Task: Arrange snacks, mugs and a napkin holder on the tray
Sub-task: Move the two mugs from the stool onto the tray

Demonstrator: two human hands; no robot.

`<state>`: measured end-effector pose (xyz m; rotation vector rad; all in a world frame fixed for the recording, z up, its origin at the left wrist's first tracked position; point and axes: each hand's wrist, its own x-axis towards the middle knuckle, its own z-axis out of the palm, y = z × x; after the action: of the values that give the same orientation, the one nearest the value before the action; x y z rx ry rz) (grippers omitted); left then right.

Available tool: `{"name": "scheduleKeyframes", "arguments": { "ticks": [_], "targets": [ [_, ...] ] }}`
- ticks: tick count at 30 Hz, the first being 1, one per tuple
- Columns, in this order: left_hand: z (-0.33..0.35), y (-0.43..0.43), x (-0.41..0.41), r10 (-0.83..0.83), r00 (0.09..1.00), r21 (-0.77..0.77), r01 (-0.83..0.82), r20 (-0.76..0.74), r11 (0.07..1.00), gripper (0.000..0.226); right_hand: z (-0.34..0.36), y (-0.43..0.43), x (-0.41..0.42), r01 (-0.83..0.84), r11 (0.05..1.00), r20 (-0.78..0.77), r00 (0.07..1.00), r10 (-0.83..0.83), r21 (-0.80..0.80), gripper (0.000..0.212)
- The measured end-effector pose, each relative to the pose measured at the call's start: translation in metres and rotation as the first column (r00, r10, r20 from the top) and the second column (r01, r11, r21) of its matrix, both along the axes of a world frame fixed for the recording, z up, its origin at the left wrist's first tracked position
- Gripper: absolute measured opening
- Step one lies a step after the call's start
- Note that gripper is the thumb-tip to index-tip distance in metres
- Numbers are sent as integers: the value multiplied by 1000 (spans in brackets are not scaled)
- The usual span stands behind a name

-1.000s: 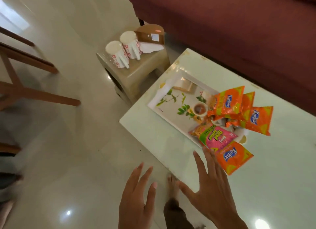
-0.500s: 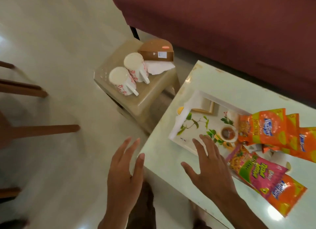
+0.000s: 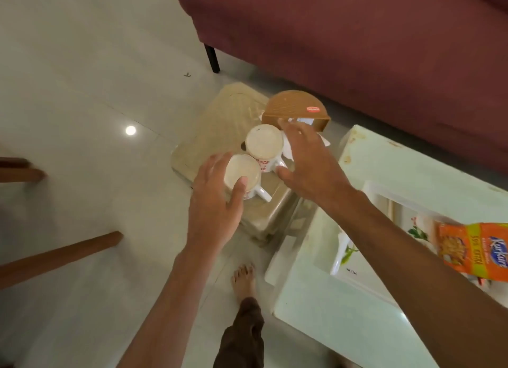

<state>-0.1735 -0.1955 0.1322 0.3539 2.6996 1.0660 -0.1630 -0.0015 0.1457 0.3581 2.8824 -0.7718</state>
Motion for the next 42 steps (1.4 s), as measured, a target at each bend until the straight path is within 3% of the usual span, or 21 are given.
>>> {"name": "scheduleKeyframes", "arguments": {
  "ticks": [4, 8, 16, 20, 23, 25, 29, 32, 36, 40, 42],
  "targets": [
    [-18, 5, -28, -94, 992, -33, 98, 86, 995, 57, -18, -9, -36, -120, 990, 67, 991, 115, 76, 98],
    [-29, 3, -35, -138, 979, -18, 142, 150, 990, 61, -35, -13, -55, -177, 974, 174, 973, 152, 139, 97],
    [-36, -6, -38, -210, 962, 53, 204, 174, 978, 59, -34, -8, -60, -50, 998, 129, 990, 53, -23, 88],
    [-31, -4, -43, -143, 978, 87, 130, 155, 988, 60, -13, -5, -50, -49, 998, 70, 996, 51, -38, 84],
    [-9, 11, -45, -39, 983, 210, 1, 177, 978, 61, 8, 1, -34, -75, 997, 21, 997, 75, -15, 87],
    [11, 29, -46, -72, 970, 300, -1, 232, 954, 60, 24, 8, -16, -111, 994, -14, 994, 111, 6, 90],
    [32, 63, -39, -323, 877, 397, 171, 356, 902, 53, 53, 26, 32, -190, 979, -63, 979, 195, 69, 94],
    [35, 87, -17, -424, 763, 389, 245, 488, 888, 64, 65, 45, 69, -203, 974, 13, 979, 203, 98, 107],
    [32, 122, 27, -509, 637, 472, 247, 579, 846, 61, 67, 77, 113, -225, 970, 97, 971, 217, 88, 116],
    [21, 154, 65, -468, 637, 495, 153, 613, 855, 54, 60, 103, 148, -198, 980, 119, 974, 192, 36, 116],
    [13, 168, 84, -412, 663, 493, 74, 625, 867, 50, 52, 109, 168, -96, 995, 36, 995, 94, 41, 110]
  ]
}}
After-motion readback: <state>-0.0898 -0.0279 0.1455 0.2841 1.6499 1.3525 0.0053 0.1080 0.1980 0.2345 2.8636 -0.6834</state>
